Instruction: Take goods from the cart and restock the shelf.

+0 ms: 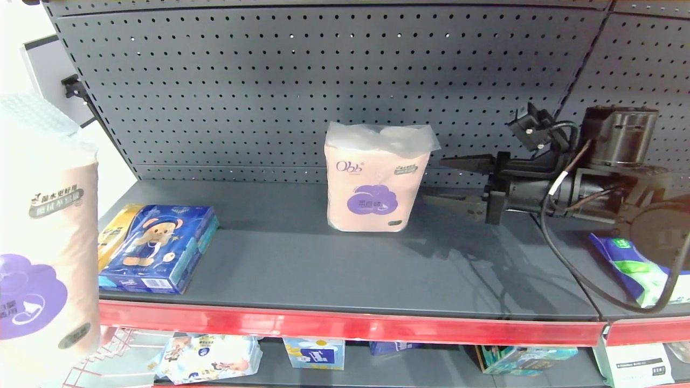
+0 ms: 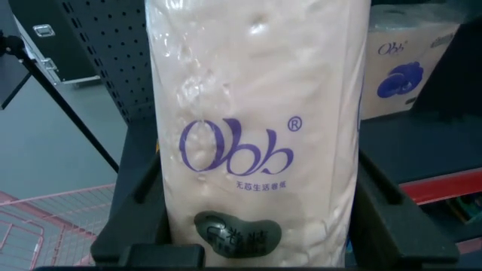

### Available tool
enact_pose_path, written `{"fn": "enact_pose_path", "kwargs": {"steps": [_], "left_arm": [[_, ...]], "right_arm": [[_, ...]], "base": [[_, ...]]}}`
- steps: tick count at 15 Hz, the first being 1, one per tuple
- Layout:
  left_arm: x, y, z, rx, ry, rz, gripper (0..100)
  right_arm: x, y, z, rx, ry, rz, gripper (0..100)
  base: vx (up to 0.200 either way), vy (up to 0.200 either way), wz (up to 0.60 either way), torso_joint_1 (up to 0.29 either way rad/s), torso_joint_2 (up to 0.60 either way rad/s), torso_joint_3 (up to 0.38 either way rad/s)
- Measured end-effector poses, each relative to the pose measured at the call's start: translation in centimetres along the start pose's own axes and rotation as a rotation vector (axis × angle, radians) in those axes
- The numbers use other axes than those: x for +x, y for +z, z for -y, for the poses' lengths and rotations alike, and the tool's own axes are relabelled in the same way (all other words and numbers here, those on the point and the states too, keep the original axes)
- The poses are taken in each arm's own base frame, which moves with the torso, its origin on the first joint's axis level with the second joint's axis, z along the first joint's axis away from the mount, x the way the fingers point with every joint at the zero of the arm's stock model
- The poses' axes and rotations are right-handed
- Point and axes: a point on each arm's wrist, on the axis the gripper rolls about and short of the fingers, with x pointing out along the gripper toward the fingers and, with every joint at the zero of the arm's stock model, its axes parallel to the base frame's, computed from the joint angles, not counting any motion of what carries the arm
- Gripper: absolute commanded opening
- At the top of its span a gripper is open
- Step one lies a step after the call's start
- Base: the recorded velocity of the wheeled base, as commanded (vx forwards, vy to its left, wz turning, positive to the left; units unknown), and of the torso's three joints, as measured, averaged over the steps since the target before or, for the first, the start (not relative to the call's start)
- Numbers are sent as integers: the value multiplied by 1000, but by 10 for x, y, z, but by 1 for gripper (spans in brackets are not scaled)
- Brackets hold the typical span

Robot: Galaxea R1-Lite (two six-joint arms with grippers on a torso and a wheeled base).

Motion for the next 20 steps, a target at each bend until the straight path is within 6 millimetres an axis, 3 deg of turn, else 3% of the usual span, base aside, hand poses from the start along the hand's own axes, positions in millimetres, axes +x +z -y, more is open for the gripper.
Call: {"fn": "enact_pose_path", "kwargs": {"steps": [5,10,20], "left_arm": [[1,-1,0,-2,1,-9,0],[1,-2,0,-3,0,-14,0],[5,-8,0,-9,-6,-39,0]], "right_arm": [[21,-13,16,-11,-2,-17,100],[39,-13,33,-28,-4,3,100],[84,-12,36,-50,103,46,100]], "base": [[0,0,0,0,0,0],[0,0,0,0,0,0],[0,0,0,0,0,0]]}}
